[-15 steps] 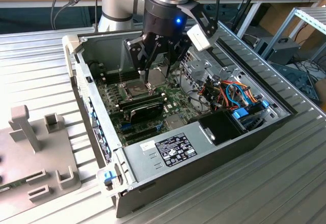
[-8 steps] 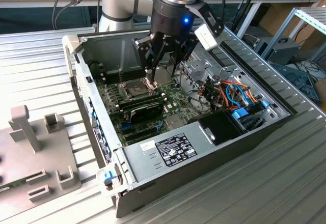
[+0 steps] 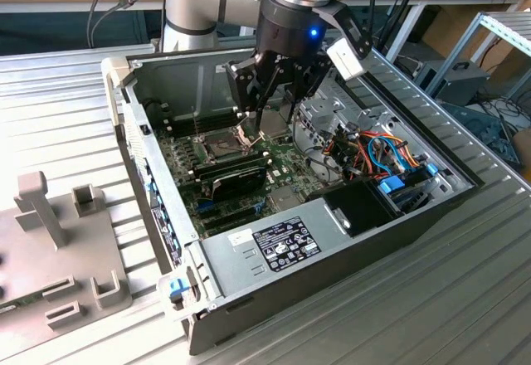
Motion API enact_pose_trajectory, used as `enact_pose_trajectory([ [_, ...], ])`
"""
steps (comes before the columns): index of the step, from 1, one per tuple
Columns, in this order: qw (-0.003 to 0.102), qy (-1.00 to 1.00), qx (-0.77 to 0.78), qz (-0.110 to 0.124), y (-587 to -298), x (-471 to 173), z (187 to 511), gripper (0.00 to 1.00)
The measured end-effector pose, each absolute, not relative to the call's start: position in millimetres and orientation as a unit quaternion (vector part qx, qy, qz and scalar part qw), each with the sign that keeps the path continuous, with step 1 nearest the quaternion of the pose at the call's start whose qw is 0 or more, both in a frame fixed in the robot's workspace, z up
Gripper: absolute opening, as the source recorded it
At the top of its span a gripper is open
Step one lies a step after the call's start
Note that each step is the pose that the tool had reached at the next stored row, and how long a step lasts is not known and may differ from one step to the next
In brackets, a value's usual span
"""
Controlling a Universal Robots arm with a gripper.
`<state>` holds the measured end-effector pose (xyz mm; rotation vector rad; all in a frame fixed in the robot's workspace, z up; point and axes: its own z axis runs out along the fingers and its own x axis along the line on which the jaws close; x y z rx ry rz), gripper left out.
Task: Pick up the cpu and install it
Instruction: 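Pick up the cpu and move it towards the insertion slot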
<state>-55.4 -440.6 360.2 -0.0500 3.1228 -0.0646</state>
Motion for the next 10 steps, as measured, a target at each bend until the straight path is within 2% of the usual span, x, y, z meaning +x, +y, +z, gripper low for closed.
enact_pose_trajectory([
  [10, 0.009, 1.0, -0.003, -0.022, -440.6, -55.3, 360.0, 0.55],
])
